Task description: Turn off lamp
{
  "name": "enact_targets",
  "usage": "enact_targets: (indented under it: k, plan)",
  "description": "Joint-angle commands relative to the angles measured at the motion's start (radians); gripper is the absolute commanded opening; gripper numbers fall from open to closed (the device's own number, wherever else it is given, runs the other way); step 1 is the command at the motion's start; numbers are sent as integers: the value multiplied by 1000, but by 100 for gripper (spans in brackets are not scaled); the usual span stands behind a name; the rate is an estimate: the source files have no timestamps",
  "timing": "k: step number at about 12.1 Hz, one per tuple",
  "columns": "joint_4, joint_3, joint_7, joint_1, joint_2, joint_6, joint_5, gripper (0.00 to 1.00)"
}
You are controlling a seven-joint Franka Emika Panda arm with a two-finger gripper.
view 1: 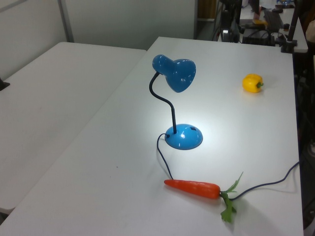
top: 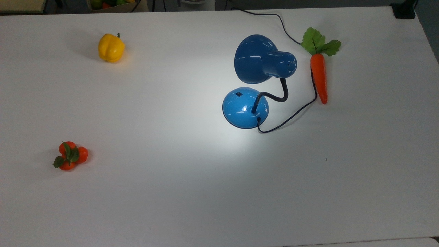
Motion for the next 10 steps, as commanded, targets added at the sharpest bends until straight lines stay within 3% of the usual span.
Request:
enact_targets:
  k: [1,9,10]
  plan:
    - [3,-5,-28,-1,-12,-29,-3,100]
    - [8,-4,-29,-14,-5,-18,3,100]
    - [8,-4,-29,-15,-5,-18,3,96]
